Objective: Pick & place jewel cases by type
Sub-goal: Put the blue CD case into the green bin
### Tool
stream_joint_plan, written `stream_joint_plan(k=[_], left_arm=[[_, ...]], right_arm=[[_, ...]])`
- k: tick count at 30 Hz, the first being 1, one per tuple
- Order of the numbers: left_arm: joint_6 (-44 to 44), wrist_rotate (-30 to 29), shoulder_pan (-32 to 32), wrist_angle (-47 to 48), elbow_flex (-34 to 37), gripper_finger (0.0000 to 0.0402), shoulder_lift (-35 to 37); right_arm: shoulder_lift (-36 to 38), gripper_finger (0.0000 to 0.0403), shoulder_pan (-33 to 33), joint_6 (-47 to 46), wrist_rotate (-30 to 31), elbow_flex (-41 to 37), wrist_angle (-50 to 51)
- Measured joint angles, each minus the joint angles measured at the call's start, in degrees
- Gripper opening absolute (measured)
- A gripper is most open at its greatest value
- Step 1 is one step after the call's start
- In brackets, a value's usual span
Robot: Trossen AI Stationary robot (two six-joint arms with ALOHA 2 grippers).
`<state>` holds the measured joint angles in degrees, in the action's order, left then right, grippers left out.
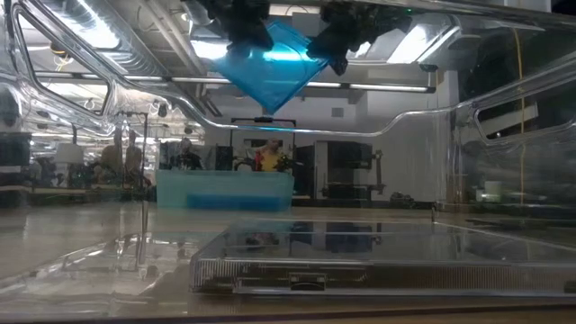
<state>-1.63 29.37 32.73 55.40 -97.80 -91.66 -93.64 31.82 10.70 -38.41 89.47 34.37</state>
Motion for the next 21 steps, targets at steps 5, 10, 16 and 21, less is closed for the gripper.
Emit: stream_joint_plan(k=[5, 10, 16, 21], left_arm=[[-2.3, -0.4, 1.6, 2.0, -2.0, 0.0018, 0.1], [-2.8, -1.4, 5.1, 4.0, -5.1, 0.0018, 0.1], [0.9, -3.6, 14.0, 7.7, -11.6, 0.0018, 0.1], [8.6, -2.8, 22.3, 12.9, -16.0, 0.0018, -0.8]], right_arm=[[1.6, 0.0109, 2.2, 1.2, 0.2, 0.0, 1.4], [5.5, 0.0116, 4.5, 4.1, 0.4, 0.0, 2.9], [10.3, 0.0118, 6.7, 7.4, 1.0, 0.0, 9.0], [12.0, 0.0119, 6.8, 8.9, 1.1, 0.0, 12.1]])
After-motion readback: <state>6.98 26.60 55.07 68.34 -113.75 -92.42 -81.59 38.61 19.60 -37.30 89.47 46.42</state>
